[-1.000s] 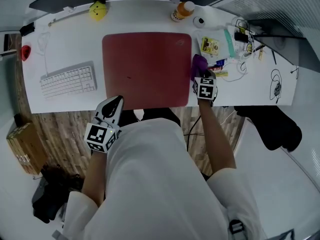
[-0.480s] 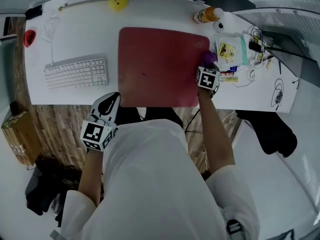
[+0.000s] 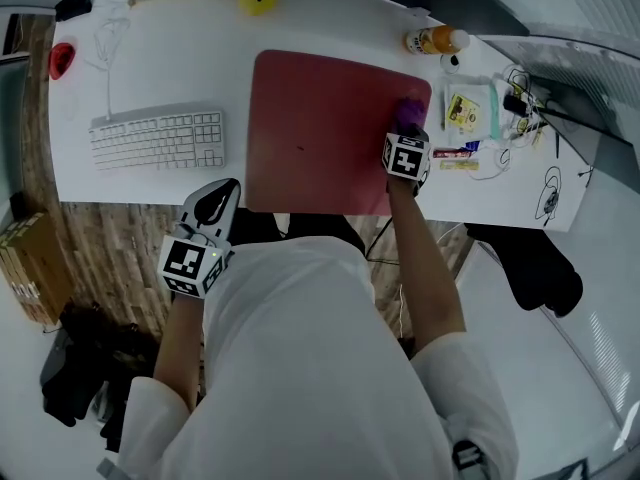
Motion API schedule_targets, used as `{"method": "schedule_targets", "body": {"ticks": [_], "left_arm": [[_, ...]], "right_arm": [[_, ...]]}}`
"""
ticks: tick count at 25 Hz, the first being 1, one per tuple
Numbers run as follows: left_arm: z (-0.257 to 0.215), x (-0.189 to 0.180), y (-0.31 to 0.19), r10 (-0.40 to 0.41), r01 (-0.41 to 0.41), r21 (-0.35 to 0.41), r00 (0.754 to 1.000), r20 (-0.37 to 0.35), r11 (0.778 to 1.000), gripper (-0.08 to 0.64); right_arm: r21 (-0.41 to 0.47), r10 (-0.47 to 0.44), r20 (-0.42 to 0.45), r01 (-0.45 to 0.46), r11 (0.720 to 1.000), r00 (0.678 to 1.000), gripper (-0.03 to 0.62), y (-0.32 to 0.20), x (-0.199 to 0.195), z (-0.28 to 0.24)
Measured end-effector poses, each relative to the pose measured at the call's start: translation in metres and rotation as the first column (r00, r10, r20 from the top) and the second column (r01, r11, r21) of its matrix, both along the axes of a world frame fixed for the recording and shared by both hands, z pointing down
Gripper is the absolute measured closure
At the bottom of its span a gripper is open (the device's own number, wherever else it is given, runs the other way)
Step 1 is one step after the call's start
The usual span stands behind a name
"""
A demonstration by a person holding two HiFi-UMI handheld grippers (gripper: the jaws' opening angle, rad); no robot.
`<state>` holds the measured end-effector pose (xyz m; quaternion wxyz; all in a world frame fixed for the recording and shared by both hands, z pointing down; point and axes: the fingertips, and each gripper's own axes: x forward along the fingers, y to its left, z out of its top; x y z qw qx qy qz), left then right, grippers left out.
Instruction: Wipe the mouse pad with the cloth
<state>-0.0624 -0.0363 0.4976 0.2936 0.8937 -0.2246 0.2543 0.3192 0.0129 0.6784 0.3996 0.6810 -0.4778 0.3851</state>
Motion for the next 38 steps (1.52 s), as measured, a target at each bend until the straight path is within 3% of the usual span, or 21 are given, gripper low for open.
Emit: {"method": "schedule_targets", "body": {"ticks": [17,28,38], "left_arm": [[0.008,-0.023,-0.025,-0.046,0.046,-0.008,0.998,-0.045,0.999,0.538],[0.016,-0.041,-0.039,-0.086,0.086,-0.017,0.995,-0.040,0.996,0.538],[0.021,-0.054,-0.045,-0.107,0.106,-0.028,0.994,-0.038,0.994,0.538]], "right_arm": [[-0.003,-0.110,0.071,0.110,0.994,0.991,0.508,-0.049,-0.094,0.000],[0.036,-0.223,0.131,0.220,0.975,0.966,0.508,-0.085,-0.161,-0.002],[0.065,-0.256,0.176,0.248,0.966,0.950,0.508,-0.107,-0.201,-0.003]]}}
